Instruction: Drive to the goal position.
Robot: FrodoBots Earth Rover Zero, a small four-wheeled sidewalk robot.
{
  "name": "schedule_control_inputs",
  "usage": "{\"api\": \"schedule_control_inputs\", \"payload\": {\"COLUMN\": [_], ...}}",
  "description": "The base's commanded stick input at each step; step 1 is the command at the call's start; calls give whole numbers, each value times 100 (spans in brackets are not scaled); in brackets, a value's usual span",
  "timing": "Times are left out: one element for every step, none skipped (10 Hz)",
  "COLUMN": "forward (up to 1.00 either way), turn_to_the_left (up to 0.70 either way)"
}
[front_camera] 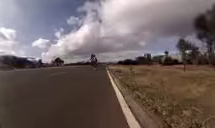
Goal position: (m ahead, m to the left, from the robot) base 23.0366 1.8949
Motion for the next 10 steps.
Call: {"api": "schedule_control_inputs", "payload": {"forward": [88,86,86,87,86,90,88,87,86,86], "turn_to_the_left": [-34,-33,-33,-33,-16,0,0,0,0,0]}}
